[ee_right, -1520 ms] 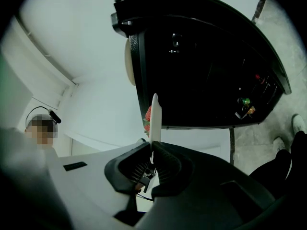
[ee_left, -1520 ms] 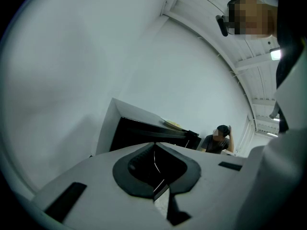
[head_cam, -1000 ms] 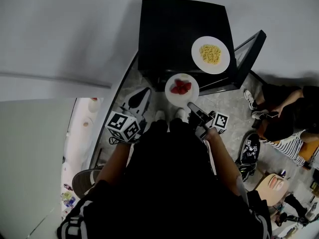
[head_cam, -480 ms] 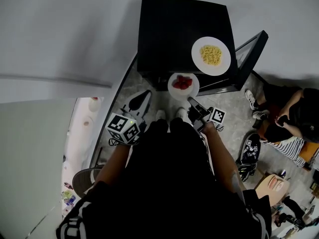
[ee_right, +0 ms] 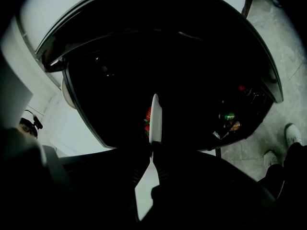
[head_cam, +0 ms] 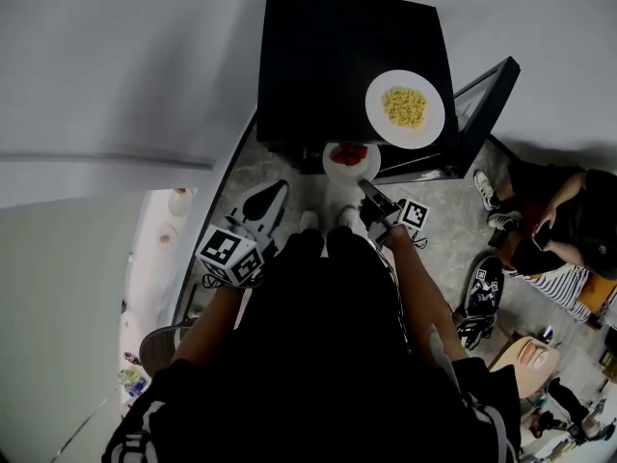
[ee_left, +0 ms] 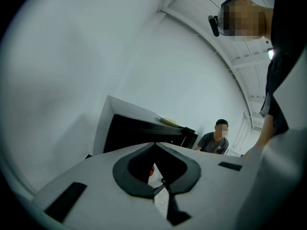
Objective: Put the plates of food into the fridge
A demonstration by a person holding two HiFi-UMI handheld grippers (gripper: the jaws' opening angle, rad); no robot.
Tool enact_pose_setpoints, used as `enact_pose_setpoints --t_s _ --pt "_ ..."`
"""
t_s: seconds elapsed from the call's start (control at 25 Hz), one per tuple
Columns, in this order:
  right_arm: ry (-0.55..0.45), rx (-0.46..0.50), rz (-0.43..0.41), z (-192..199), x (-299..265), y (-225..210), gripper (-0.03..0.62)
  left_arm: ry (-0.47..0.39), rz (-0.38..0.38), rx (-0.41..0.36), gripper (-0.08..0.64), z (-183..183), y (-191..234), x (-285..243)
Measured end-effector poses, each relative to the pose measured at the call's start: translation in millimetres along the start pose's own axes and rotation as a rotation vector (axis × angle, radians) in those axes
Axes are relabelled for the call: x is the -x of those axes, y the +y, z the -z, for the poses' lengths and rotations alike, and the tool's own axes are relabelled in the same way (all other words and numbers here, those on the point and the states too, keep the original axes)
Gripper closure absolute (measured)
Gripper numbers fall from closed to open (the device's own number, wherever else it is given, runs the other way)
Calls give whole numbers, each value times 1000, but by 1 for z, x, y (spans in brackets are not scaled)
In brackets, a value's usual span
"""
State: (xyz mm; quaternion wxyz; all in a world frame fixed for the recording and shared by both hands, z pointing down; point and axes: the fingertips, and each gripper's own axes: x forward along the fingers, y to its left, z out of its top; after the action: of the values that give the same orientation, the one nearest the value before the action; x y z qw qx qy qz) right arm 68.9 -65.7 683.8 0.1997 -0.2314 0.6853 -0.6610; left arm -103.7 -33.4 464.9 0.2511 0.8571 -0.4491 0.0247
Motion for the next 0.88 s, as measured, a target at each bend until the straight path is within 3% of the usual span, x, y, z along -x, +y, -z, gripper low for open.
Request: enact_pose_setpoints --t_s 0.88 --pt "-53 -49 96 -13 -20 -75 558 99 6 -31 540 16 9 7"
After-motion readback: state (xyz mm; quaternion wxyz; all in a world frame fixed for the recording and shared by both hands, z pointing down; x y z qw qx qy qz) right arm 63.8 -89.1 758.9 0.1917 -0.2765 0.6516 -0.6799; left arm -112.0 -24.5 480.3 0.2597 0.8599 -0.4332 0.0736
